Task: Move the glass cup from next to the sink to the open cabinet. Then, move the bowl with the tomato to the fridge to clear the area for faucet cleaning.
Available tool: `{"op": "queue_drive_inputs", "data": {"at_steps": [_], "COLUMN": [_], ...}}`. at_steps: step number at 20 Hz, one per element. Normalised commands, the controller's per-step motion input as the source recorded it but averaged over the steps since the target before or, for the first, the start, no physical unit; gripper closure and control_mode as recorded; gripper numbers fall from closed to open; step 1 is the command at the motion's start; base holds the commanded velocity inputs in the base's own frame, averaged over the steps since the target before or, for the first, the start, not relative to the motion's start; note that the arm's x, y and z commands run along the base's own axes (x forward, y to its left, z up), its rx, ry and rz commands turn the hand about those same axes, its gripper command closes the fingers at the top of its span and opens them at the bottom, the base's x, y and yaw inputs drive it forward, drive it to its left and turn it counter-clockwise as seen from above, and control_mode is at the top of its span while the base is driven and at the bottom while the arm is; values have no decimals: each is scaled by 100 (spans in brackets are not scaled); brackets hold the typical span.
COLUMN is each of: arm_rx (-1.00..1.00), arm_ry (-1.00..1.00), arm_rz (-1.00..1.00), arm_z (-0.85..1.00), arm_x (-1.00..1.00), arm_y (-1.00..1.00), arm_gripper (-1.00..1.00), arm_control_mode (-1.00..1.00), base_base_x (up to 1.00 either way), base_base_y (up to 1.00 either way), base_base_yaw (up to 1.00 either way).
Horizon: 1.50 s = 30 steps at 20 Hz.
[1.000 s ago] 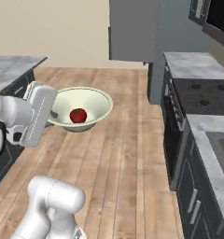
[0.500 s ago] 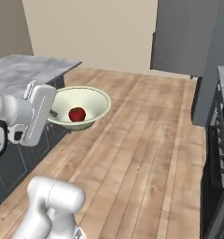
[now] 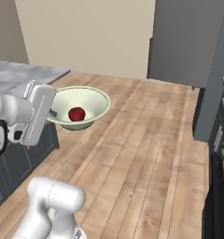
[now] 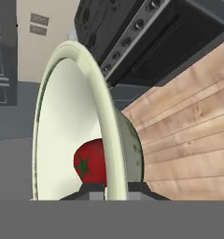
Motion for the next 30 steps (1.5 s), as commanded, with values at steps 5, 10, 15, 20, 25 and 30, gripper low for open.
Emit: {"op": "queue_drive_inputs", "data": {"at_steps": [5, 10, 15, 20, 25, 30], "arm_rx": [0, 0, 0, 0, 0, 0], "arm_ry": [0, 0, 0, 0, 0, 0], "arm_rz": [0, 0, 0, 0, 0, 0], "arm_z": [0, 0, 0, 0, 0, 0], "arm_x": [0, 0, 0, 0, 0, 0], "arm_y": [0, 0, 0, 0, 0, 0], "arm_gripper": [100, 100, 100, 100, 100, 100], "arm_control_mode": [100, 100, 100, 100, 100, 100], "base_base_x": [100, 100, 100, 100, 100, 100], "base_base_y": [45, 63, 62, 22, 22, 66], "base_base_yaw": [-3, -4, -6, -7, -5, -2]}}
